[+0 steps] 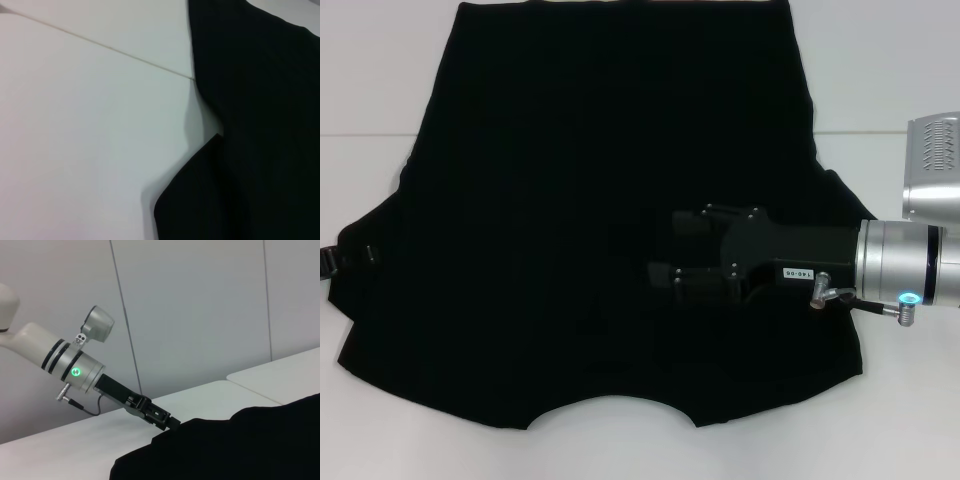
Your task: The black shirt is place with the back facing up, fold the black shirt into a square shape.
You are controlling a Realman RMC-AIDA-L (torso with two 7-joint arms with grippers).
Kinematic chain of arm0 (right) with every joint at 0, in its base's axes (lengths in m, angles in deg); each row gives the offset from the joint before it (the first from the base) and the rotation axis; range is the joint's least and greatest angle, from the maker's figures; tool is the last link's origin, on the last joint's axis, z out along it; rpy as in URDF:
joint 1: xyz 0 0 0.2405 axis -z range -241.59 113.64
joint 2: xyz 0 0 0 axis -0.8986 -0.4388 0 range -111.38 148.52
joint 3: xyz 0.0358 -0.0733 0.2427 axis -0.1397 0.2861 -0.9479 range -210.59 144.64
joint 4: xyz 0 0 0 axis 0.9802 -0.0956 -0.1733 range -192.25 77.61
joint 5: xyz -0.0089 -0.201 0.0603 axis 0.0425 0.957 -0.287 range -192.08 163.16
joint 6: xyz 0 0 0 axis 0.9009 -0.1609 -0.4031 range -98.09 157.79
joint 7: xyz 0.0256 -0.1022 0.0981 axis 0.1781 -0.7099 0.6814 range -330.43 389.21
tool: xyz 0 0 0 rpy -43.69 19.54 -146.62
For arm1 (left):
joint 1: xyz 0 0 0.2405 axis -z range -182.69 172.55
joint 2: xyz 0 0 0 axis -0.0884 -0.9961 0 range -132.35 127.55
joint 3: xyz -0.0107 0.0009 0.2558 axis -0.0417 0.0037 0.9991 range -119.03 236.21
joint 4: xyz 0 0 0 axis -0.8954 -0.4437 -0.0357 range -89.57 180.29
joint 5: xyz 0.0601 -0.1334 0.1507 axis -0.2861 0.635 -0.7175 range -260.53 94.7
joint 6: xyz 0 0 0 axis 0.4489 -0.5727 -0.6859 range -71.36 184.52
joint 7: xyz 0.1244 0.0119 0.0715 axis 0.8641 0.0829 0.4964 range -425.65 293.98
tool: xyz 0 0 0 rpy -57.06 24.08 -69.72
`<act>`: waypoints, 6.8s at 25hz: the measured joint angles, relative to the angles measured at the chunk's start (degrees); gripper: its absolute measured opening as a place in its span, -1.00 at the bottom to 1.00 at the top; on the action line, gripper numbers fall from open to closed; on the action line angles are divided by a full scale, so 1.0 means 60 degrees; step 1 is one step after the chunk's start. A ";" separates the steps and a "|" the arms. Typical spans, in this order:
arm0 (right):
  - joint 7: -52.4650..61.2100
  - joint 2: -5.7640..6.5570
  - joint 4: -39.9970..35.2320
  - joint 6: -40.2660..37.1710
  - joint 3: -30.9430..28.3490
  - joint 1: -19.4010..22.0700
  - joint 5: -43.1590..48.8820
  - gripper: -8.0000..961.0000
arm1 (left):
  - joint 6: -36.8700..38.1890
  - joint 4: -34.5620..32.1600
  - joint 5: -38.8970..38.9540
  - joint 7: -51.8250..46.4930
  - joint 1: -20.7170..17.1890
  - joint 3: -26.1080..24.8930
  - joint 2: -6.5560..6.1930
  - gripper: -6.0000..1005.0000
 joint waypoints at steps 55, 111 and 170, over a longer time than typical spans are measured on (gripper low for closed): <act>-0.0110 0.0029 -0.0044 0.0025 -0.0075 0.0017 0.0001 0.83 | -0.0452 -0.0030 -0.0483 0.0358 0.0061 0.0730 0.0089 0.63; -0.0089 0.0059 -0.0139 0.0027 -0.0088 0.0031 -0.0014 0.82 | -0.0768 -0.0028 -0.0672 0.0467 0.0085 0.0955 0.0092 -0.43; -0.0095 -0.0015 0.0224 0.0143 -0.0088 -0.0148 -0.0425 0.76 | -0.1064 -0.0820 -0.0628 0.0717 -0.0627 -0.0029 0.0201 -0.96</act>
